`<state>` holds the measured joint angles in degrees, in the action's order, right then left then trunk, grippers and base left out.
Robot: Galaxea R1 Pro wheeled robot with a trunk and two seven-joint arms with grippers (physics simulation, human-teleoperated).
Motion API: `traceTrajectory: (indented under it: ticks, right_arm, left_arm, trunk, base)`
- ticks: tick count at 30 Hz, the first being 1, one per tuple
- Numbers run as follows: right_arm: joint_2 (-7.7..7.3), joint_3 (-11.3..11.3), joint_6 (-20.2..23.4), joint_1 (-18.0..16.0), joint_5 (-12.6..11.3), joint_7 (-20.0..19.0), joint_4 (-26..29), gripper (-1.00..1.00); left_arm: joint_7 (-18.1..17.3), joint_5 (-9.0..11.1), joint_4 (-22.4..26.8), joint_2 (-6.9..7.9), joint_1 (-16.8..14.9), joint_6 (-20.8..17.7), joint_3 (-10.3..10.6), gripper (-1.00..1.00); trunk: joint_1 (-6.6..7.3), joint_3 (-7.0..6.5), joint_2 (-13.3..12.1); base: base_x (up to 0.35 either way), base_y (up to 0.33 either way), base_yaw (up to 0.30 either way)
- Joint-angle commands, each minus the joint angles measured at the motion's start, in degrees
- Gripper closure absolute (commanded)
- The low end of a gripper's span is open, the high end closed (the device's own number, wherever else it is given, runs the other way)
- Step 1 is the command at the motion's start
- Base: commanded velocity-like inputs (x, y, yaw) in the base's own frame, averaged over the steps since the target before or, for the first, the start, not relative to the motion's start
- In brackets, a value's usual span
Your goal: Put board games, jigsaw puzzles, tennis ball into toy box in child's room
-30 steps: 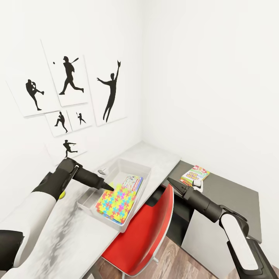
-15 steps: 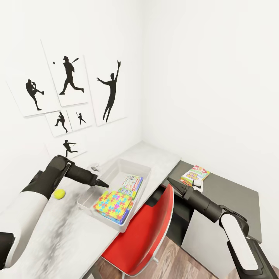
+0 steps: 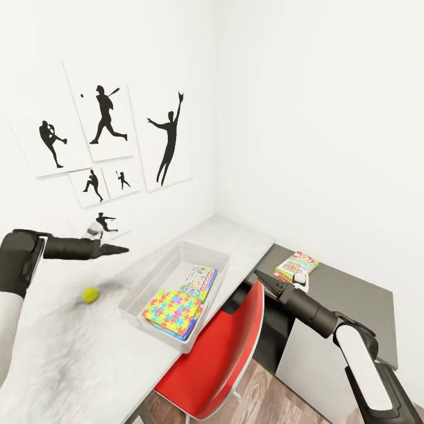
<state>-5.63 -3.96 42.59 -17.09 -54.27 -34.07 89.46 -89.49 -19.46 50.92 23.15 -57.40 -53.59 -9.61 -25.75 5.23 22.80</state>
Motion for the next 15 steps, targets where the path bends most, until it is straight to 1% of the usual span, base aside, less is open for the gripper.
traceTrajectory:
  ticks: [1, 3, 4, 5, 6, 7, 8, 9, 11, 12, 15]
  right_arm:
    - [0.0, -0.1, 0.4, -0.1, -0.2, 0.0, 0.0, -1.0]
    - [-0.03, -0.1, 0.4, -0.1, -0.2, 0.0, 0.0, -1.0]
    - [-0.05, -0.1, 0.4, -0.1, -0.2, 0.0, 0.0, -1.0]
    - [-0.04, -0.1, 0.4, -0.1, -0.2, 0.0, 0.0, -1.0]
    - [-0.02, -0.1, 0.4, -0.1, -0.2, 0.0, 0.0, -1.0]
    - [-0.02, -0.1, 0.4, -0.1, -0.2, 0.0, 0.0, -1.0]
    - [-0.01, -0.1, 0.4, -0.1, -0.2, 0.0, 0.0, -1.0]
    - [-0.01, -0.1, 0.4, -0.1, -0.2, 0.0, 0.0, -1.0]
    - [0.0, -0.1, 0.4, -0.1, -0.2, 0.0, 0.0, -1.0]
    - [0.0, -0.1, 0.4, -0.1, -0.2, 0.0, 0.0, -1.0]
    - [0.0, -0.1, 0.4, -0.1, -0.2, 0.0, 0.0, -1.0]
  left_arm:
    - [-0.5, 0.0, 0.0, 0.69, 0.0, -0.6, -1.9, -1.0]
    - [-0.5, 2.8, -0.2, 3.72, 0.3, -0.6, -8.2, -1.0]
    - [-0.5, 4.3, -0.7, 5.26, 0.5, -0.6, -10.9, -1.0]
    - [-0.5, 5.1, -1.1, 5.99, 0.7, -0.6, -12.2, -1.0]
    - [-0.5, 6.5, -2.4, 7.36, 1.6, -0.6, -14.3, -1.0]
    - [-0.5, 7.2, -3.2, 7.93, 2.2, -0.6, -15.2, -1.0]
    - [-0.5, 8.4, -5.2, 8.88, 3.6, -0.6, -16.8, -1.0]
    - [-0.5, 9.6, -7.2, 9.5, 5.0, -0.4, -18.1, -1.0]
    - [-0.5, 10.6, -8.9, 9.86, 6.4, -0.2, -19.1, -1.0]
    - [-0.5, 11.5, -10.4, 10.0, 7.8, -0.1, -19.8, -1.0]
    - [-0.5, 12.6, -12.1, 10.01, 10.1, 0.6, -20.5, -1.0]
  trunk:
    - [-0.04, 0.13, 0.1]
    - [-0.04, 0.13, 0.1]
    - [-0.04, 0.13, 0.1]
    - [-0.04, 0.13, 0.1]
    - [-0.04, 0.13, 0.1]
    - [-0.04, 0.13, 0.1]
    - [-0.04, 0.13, 0.1]
    - [-0.04, 0.13, 0.1]
    - [-0.04, 0.13, 0.1]
    - [-0.04, 0.13, 0.1]
    - [-0.04, 0.13, 0.1]
  base:
    - [0.0, 0.0, 0.0]
    - [0.0, 0.0, 0.0]
    - [0.0, 0.0, 0.0]
    - [0.0, 0.0, 0.0]
    - [0.0, 0.0, 0.0]
    - [0.0, 0.0, 0.0]
    - [0.0, 0.0, 0.0]
    - [0.0, 0.0, 0.0]
    - [0.0, 0.0, 0.0]
    - [0.0, 0.0, 0.0]
    - [0.0, 0.0, 0.0]
